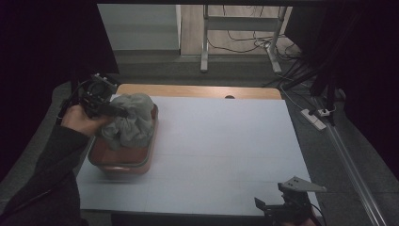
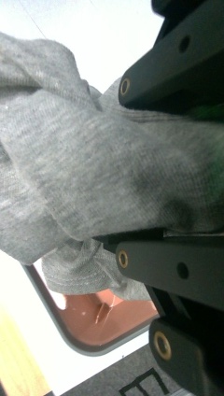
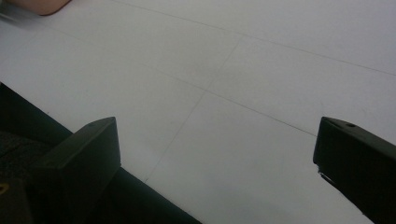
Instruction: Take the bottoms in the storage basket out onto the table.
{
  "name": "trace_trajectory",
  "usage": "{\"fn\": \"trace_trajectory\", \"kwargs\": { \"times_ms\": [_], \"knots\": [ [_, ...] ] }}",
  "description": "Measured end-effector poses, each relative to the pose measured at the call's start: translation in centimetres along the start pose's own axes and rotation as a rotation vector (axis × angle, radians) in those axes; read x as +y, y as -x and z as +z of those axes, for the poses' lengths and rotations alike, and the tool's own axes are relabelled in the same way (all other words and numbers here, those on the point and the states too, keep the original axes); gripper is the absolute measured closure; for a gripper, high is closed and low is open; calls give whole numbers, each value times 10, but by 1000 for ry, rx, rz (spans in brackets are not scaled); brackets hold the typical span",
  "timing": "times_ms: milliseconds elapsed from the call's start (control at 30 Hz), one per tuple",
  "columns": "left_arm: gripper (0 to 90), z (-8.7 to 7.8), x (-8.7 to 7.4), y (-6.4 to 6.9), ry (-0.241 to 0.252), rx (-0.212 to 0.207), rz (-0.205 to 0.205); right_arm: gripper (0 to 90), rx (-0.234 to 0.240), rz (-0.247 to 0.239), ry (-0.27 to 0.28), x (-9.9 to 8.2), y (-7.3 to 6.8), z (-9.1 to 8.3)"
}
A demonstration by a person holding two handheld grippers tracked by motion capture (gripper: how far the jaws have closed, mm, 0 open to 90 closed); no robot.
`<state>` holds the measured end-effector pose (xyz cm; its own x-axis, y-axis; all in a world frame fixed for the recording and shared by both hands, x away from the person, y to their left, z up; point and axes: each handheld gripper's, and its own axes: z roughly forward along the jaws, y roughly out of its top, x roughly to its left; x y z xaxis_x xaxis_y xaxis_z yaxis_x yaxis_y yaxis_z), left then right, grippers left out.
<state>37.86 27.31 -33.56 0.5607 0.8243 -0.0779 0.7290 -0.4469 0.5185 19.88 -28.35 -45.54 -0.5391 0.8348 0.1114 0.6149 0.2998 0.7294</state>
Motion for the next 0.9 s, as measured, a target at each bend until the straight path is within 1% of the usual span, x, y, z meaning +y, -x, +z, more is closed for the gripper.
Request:
{"fn": "trace_trajectory", "kwargs": {
  "times_ms": [167,267,433,600,833,867,900],
  "knots": [
    [604,-7,4,2,12,0,6,8,0,0,-1,0,0,0],
    [604,-13,7,3,23,-11,3,8,0,0,-1,0,0,0],
    [604,-19,11,5,30,-19,7,8,0,0,-1,0,0,0],
    [602,-26,19,14,49,-15,35,8,4,3,-1,0,0,0],
    [601,-31,28,23,62,-22,59,8,5,7,6,0,1,-1],
    [601,-32,31,27,67,-23,68,8,8,17,8,0,2,-1],
    [601,-32,31,27,67,-23,68,8,8,17,8,0,2,-1]
  ]
}}
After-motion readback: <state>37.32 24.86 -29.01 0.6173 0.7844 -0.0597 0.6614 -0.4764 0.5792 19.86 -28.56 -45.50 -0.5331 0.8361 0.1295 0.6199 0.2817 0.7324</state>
